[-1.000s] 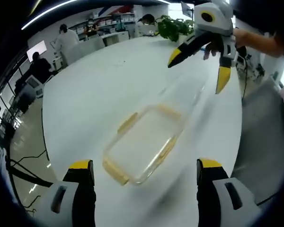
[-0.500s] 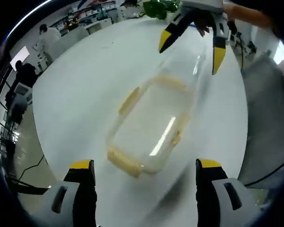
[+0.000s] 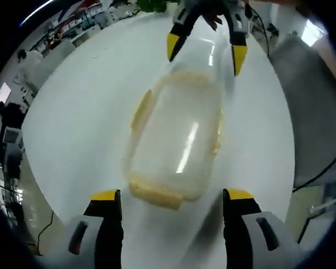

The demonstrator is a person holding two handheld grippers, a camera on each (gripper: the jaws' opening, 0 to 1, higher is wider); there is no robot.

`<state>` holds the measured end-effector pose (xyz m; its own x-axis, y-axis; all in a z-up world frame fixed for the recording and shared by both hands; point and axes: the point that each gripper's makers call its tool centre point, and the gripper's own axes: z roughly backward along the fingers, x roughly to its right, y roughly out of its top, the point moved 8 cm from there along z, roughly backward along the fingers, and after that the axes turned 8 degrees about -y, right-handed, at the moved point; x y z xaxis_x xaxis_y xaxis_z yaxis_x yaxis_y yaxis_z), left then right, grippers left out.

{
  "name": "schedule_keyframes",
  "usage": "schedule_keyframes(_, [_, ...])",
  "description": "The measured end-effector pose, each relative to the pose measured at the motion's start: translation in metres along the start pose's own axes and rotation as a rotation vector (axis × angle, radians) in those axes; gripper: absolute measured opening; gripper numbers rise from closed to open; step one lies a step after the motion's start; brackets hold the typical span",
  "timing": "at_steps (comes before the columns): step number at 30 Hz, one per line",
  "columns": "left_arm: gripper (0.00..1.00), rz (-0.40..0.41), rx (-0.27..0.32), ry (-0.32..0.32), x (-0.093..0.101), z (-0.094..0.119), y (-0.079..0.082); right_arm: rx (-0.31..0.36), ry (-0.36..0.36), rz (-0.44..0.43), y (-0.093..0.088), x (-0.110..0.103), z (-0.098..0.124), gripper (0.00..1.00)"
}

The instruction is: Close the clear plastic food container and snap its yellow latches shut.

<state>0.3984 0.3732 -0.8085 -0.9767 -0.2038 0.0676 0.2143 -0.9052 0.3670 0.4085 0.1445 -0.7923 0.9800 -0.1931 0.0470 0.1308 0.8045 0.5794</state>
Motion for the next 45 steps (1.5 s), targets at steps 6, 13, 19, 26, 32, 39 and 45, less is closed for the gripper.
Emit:
schedule_keyframes(6, [0.66, -0.03, -0.015, -0.028, -0.011, -0.004, -0.001, -0.082, -0.003, 0.067, -0.002, 0.002, -0.012, 0.63])
schedule_keyframes(13, [0.52, -0.072, -0.072, -0.063, -0.012, -0.003, 0.003, -0.141, 0.017, 0.091, -0.005, -0.003, -0.023, 0.6])
schedule_keyframes(19, [0.45, -0.091, -0.083, -0.082, -0.009, -0.004, 0.006, -0.14, 0.016, 0.067, -0.007, 0.0, -0.023, 0.5])
schedule_keyframes(26, [0.38, -0.121, -0.095, -0.09, -0.007, -0.003, 0.007, -0.2, 0.002, 0.133, -0.012, -0.008, -0.023, 0.38])
schedule_keyframes(32, [0.37, -0.111, -0.106, -0.073, -0.003, -0.002, 0.009, -0.183, 0.004, 0.164, -0.01, -0.006, -0.024, 0.37])
schedule_keyframes(39, [0.37, -0.084, -0.104, -0.073, 0.003, 0.008, 0.006, -0.145, 0.037, 0.143, -0.01, -0.012, -0.018, 0.37])
schedule_keyframes(45, [0.37, -0.063, -0.079, -0.069, 0.012, 0.019, 0.007, -0.134, 0.038, 0.155, -0.006, -0.018, -0.009, 0.37])
